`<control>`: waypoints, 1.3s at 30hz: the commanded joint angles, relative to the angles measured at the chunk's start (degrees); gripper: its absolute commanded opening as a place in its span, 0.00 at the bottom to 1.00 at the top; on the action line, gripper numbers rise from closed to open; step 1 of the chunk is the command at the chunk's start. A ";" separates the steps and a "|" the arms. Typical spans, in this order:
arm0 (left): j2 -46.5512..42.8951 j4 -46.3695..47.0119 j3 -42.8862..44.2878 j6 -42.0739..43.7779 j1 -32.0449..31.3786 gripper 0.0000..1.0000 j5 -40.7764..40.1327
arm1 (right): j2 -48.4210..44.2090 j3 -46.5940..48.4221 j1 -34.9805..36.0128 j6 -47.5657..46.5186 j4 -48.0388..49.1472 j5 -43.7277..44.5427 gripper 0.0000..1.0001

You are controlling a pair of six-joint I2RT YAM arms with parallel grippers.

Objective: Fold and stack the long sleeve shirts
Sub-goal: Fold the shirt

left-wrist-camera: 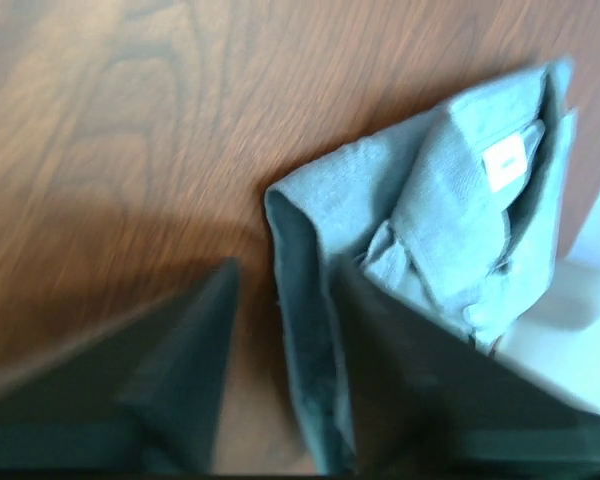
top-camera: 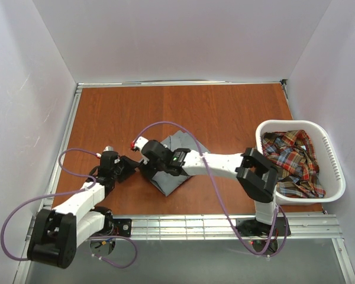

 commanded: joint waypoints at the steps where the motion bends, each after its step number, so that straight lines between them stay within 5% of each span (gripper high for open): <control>1: -7.10 -12.45 4.34 -0.95 0.45 0.47 -7.18 | -8.82 -1.39 -3.75 -0.31 -2.04 3.34 0.57; 5: -10.98 -19.41 8.47 2.20 0.54 0.70 -7.19 | -17.24 -8.24 -9.90 3.02 -3.89 1.51 0.58; 12: -5.20 -15.74 11.38 4.67 -1.04 0.72 4.32 | -27.90 -21.59 -16.06 6.19 -3.72 -3.67 0.56; 17: 2.01 -13.88 12.09 5.72 -3.67 0.54 3.45 | -29.67 -25.74 -18.79 9.09 -2.66 -6.93 0.55; 23: 7.99 -12.04 12.79 6.87 -5.44 0.48 2.92 | -27.21 -28.29 -21.42 11.20 -0.99 -10.98 0.54; 26: 9.14 -11.77 12.97 7.74 -5.79 0.30 1.52 | -25.28 -28.90 -21.86 11.90 -0.90 -12.56 0.54; 27: 8.79 -11.95 12.97 8.10 -5.79 0.13 0.56 | -25.01 -29.08 -22.04 12.25 -0.90 -13.35 0.54; 29: 7.04 -12.91 12.53 8.36 -5.79 0.00 -1.55 | -24.39 -29.87 -22.48 13.22 -0.99 -14.31 0.54; 39: 6.39 -12.21 11.89 8.71 -4.56 0.00 -13.69 | -23.34 -33.30 -22.66 15.16 -0.90 -19.85 0.54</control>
